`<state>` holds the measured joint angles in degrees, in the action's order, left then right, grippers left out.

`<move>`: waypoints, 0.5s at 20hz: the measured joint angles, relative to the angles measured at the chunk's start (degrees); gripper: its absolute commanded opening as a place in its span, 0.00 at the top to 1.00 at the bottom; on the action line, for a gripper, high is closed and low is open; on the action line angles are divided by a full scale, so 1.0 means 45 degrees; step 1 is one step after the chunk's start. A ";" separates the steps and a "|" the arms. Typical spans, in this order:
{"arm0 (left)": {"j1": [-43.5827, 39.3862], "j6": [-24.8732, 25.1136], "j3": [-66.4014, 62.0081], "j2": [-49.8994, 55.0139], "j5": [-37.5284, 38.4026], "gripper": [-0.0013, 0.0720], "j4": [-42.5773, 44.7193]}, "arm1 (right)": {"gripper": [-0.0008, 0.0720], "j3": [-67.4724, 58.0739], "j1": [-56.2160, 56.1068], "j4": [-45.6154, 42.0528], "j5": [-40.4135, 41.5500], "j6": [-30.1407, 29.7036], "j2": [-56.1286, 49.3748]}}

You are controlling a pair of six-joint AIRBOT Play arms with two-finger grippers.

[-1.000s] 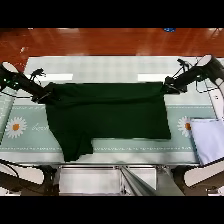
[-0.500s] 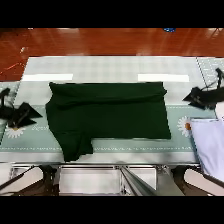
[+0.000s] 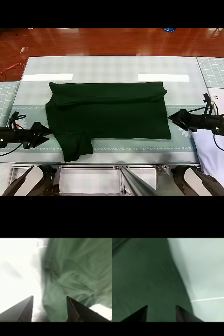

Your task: Fold the shirts.

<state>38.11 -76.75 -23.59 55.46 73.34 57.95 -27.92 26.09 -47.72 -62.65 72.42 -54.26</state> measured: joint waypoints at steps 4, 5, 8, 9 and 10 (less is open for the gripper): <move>-0.1064 -0.0209 0.0495 0.0636 -0.0486 0.29 -0.0393 | 0.43 0.0223 0.0000 0.0369 -0.0044 -0.0151 0.0126; -0.1355 -0.0107 0.0602 0.0840 -0.0670 0.29 -0.0811 | 0.43 0.0243 0.0005 0.0457 -0.0049 -0.0160 0.0141; -0.2210 0.0345 0.0806 0.1559 -0.1588 0.95 -0.1496 | 0.43 0.0253 0.0272 0.0641 -0.0039 -0.0194 0.0165; -0.2370 0.0500 0.0826 0.1710 -0.1622 0.95 -0.1710 | 0.43 0.0253 0.0520 0.0476 0.0000 -0.0151 0.0165; -0.2511 0.0699 0.0840 0.1826 -0.1695 0.95 -0.1831 | 0.43 0.0262 0.0777 -0.0034 -0.0117 0.0204 0.0165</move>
<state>26.81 -73.60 -19.81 63.68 65.71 49.71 -26.74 29.58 -47.88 -63.18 73.34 -53.52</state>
